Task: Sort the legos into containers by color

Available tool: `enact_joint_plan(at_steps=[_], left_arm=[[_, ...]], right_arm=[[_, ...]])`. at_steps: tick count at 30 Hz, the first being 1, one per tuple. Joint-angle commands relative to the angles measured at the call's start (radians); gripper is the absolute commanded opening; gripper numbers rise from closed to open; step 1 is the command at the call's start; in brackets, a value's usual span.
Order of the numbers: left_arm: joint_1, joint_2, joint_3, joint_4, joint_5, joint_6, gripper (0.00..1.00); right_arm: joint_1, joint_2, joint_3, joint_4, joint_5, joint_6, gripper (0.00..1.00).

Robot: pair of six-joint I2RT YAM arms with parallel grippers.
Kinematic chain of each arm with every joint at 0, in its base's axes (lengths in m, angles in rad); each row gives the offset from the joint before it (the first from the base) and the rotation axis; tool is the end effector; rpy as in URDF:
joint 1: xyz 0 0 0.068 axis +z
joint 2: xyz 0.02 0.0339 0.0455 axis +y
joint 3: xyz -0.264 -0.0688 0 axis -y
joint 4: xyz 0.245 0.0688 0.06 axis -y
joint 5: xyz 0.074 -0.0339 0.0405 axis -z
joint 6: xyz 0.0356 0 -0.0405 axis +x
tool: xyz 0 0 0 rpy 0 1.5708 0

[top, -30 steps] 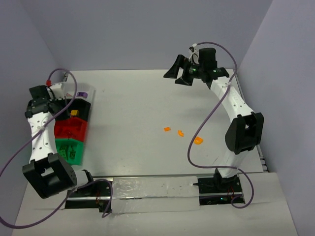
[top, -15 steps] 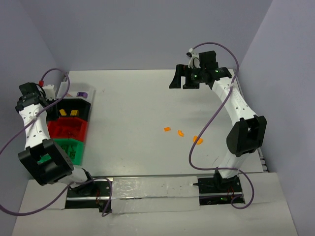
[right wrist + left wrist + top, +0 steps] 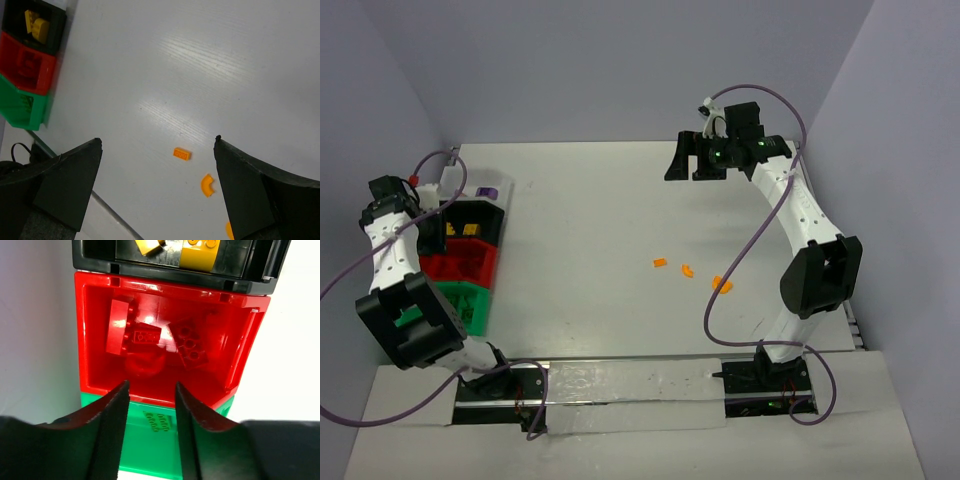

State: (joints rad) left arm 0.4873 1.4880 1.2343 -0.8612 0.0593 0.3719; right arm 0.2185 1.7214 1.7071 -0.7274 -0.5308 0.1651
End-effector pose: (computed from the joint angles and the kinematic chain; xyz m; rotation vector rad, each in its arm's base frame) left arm 0.2648 0.1380 0.2748 -0.1370 2.6933 0.1878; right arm 0.3696 0.1005 0.3603 -0.3369 2.2955 0.8079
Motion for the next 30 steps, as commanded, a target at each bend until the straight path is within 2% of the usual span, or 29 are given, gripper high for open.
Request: enact_joint_plan(at_steps=[1, 4, 10, 13, 16, 23, 28, 30], left_arm=[[0.008, 0.014, 0.051, 0.018, 0.018, 0.010, 0.51], [0.008, -0.001, 0.124, -0.007, 0.071, 0.017, 0.55], [-0.035, -0.069, 0.283, 0.006, 0.306, 0.017, 0.81], [-0.101, -0.068, 0.352, 0.011, 0.391, 0.001, 0.87], [-0.224, -0.065, 0.377, 0.050, 0.471, -0.012, 0.88], [-0.540, -0.063, 0.231, 0.159, 0.591, 0.037, 0.90], [-0.680, -0.014, 0.157, 0.222, 0.562, 0.024, 0.87], [-0.776, 0.015, 0.103, 0.267, 0.521, 0.014, 0.83]], right_arm=[[-0.010, -0.006, 0.048, 0.000, 0.000, -0.021, 1.00], [-0.014, -0.010, 0.046, -0.002, 0.002, -0.023, 1.00], [-0.013, -0.026, 0.062, -0.018, 0.103, -0.067, 1.00], [-0.014, -0.036, 0.053, -0.025, 0.146, -0.105, 1.00], [-0.014, -0.059, 0.028, -0.025, 0.213, -0.145, 1.00], [-0.022, -0.127, -0.117, 0.016, 0.352, -0.277, 1.00], [-0.058, -0.144, -0.206, 0.053, 0.403, -0.293, 1.00], [-0.097, -0.138, -0.241, 0.066, 0.397, -0.280, 1.00]])
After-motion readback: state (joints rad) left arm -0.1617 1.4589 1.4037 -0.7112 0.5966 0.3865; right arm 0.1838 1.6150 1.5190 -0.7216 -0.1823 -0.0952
